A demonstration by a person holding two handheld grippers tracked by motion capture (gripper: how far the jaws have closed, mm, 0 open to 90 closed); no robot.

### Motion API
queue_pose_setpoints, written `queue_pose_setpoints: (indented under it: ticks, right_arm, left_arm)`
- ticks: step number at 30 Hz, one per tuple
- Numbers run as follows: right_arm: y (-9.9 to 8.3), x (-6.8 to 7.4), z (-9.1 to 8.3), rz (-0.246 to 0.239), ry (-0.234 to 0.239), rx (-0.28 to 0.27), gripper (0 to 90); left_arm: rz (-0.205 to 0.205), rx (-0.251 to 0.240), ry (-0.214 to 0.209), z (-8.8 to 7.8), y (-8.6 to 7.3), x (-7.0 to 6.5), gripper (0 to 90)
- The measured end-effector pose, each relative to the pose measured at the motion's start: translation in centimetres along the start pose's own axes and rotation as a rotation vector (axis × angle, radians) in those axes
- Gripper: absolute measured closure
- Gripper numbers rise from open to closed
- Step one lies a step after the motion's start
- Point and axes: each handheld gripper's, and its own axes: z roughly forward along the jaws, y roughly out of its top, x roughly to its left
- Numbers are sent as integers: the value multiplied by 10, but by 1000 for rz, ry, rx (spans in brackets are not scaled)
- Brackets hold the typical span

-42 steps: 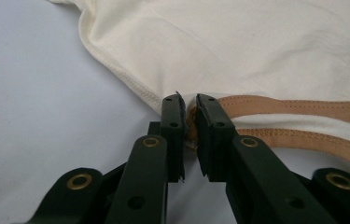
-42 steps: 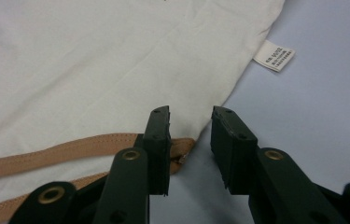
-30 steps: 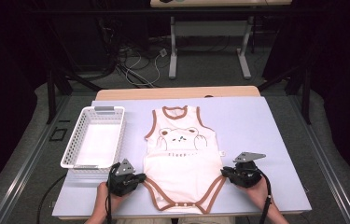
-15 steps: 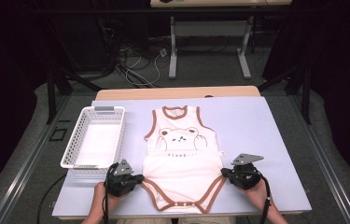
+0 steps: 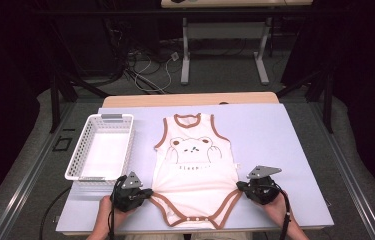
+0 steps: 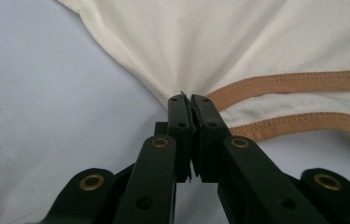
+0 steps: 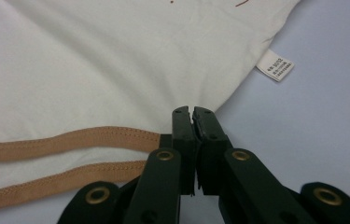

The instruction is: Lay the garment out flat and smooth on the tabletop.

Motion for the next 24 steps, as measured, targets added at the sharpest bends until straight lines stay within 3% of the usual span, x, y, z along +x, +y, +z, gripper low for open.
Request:
queue_pose_setpoints:
  ticks: [6, 10, 11, 13, 18, 20, 24]
  right_arm:
    - [0, 1, 0, -13, -6, 4, 878]
    - [0, 1, -1, -8, -5, 9, 876]
    - [-1, 0, 0, -9, -3, -12, 876]
    - [0, 1, -1, -10, -7, 1, 876]
    - [1, 1, -1, -12, 1, 9, 865]
    - [2, 0, -1, -10, 2, -7, 805]
    - [5, -2, -2, 7, 1, -26, 560]
  left_arm:
    - [-10, -4, -5, 1, 1, 1, 828]
    - [-35, 0, -10, 0, 2, 2, 635]
    - [-32, -2, -3, 0, 3, 3, 600]
    - [-48, -10, 10, 0, 4, 2, 531]
    - [-40, -36, 29, -1, 11, -1, 389]
    - [-38, -49, 31, -1, 14, -2, 350]
    - [-54, -53, 47, 0, 17, 2, 270]
